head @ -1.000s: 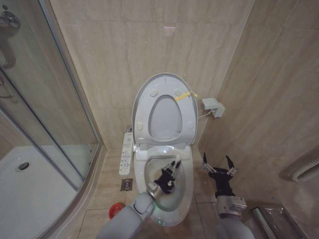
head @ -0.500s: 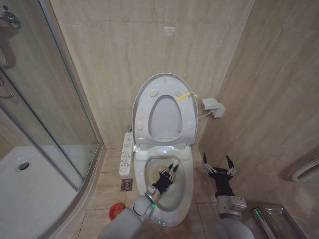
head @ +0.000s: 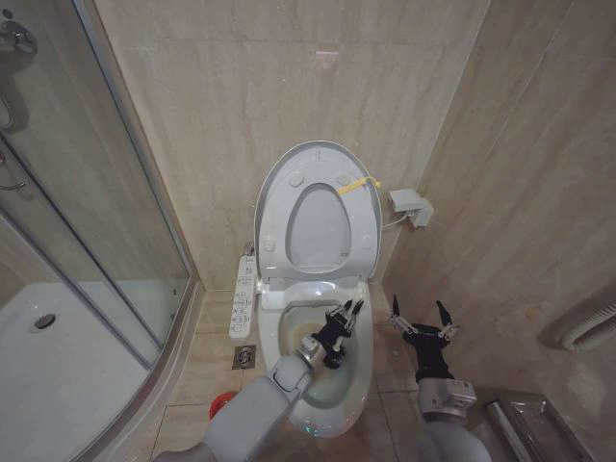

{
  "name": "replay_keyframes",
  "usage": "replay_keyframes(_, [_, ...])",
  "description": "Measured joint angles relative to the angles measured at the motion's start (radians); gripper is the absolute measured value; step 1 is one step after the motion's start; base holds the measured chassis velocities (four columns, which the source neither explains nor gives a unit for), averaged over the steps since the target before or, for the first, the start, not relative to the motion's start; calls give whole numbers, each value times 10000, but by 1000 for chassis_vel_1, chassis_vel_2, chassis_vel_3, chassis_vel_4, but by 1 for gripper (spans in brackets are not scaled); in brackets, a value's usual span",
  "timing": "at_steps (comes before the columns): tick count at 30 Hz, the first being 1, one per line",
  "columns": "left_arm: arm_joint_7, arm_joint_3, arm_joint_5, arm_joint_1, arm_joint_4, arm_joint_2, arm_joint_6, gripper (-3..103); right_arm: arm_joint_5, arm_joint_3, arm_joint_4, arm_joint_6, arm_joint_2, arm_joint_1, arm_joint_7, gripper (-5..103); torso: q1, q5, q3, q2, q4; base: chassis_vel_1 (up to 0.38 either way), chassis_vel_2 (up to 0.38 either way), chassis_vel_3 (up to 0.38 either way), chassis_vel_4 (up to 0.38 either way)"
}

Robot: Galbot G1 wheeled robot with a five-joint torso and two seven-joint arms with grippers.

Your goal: Open the toilet lid, clean the toilet bowl with a toilet brush, close the toilet lid, and flush.

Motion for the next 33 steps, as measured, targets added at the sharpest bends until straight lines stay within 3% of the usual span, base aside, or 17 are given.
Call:
replay_keyframes(5, [-8, -109, 65, 297, -319, 233, -20, 17, 0, 0, 0, 0, 0, 0, 0, 100, 0, 0, 0, 0, -2, 0, 0, 0, 0])
replay_keyframes(12, [-206, -648, 565, 1801, -2120, 1465, 90, 17, 0, 0, 0, 0, 0, 0, 1, 100, -2, -4, -3, 1, 1, 0, 0, 0, 0])
replay_keyframes(18, [-399, -1842, 1113, 3364, -3390, 2254, 134, 17, 0, 0, 0, 0, 0, 0, 1, 100, -2, -1, -3, 2, -3, 0, 0, 0, 0])
replay_keyframes(33, [-447, -2905, 1832, 5447, -3865, 2525, -195, 17, 0, 0, 0, 0, 0, 0, 0, 100, -2, 0, -2, 2, 0, 0, 0, 0, 0])
